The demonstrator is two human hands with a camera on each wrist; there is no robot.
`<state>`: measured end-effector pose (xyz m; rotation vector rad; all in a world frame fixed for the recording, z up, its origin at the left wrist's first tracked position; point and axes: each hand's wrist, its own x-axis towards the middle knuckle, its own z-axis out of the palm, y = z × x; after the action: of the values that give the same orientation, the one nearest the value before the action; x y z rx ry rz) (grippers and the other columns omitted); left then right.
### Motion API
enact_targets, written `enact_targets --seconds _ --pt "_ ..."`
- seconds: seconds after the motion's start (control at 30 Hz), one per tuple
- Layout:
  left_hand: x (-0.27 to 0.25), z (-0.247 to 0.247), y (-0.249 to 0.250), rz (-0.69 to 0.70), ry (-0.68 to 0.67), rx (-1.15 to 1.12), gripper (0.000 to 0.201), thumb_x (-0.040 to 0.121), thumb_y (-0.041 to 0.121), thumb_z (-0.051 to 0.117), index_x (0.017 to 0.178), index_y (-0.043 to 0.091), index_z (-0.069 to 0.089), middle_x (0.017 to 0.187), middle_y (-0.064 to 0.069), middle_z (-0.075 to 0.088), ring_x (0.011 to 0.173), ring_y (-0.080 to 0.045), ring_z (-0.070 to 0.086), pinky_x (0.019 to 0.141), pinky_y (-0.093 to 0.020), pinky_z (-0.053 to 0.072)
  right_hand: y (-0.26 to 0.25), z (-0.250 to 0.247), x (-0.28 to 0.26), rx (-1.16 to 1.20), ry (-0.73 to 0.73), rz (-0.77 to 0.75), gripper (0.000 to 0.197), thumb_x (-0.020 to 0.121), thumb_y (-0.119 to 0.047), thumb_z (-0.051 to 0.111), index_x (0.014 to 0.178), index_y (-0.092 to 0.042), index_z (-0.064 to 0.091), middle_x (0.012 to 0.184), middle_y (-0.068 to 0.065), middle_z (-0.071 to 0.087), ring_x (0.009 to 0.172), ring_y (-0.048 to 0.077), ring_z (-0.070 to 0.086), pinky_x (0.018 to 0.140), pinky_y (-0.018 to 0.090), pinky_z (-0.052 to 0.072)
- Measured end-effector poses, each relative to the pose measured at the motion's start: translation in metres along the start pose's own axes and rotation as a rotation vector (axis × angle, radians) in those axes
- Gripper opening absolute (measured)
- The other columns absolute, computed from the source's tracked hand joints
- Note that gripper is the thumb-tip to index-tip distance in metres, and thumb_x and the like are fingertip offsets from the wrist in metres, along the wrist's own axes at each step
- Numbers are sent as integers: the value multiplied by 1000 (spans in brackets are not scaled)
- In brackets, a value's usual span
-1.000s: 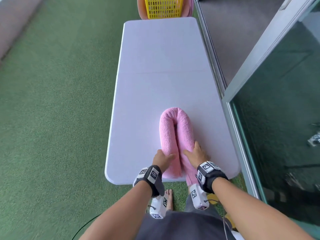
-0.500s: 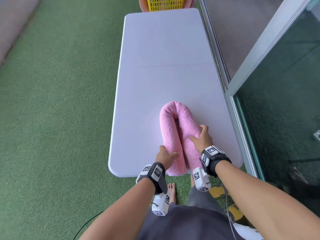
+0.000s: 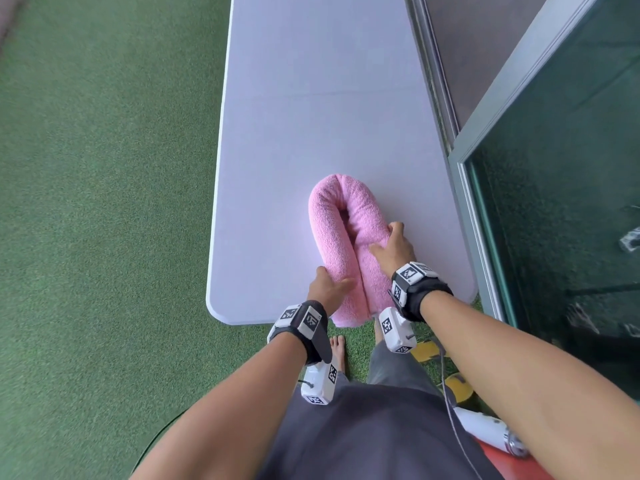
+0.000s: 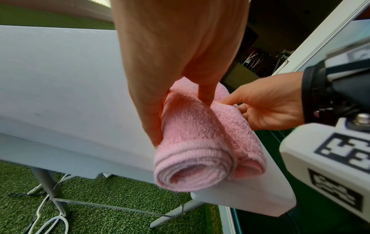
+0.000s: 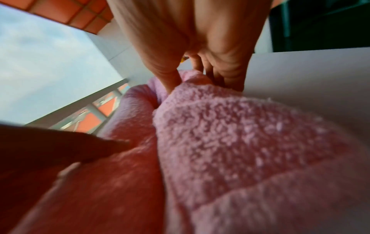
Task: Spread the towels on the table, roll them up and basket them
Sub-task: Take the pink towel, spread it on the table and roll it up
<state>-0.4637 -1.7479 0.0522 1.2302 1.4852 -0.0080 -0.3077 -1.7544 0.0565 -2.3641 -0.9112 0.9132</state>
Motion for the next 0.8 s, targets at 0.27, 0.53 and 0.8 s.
enact_targets --seconds 0.27,0.53,0.8 --pt "-9 21 -3 150 -39 98 43 92 45 48 111 6 49 104 -14 63 91 -30 60 76 -36 47 -23 27 -12 -152 -205 134 134 65 -74 68 150 -4 -9 156 24 7 143 36 16 117 46 18" --pt "-43 -32 -61 123 -450 104 38 100 35 42 135 21 49 122 5 56 103 -7 54 81 -19 42 -13 22 6 -687 -116 -113 119 56 -58 81 143 -11 17 139 13 39 127 28 41 104 46 32" --pt "-91 -73 -189 -126 -240 107 20 99 22 47 118 22 54 110 5 58 89 -3 54 67 -9 42 63 -32 -21 -759 -150 -165 128 54 -74 74 147 -14 9 142 14 36 125 31 44 101 46 40"
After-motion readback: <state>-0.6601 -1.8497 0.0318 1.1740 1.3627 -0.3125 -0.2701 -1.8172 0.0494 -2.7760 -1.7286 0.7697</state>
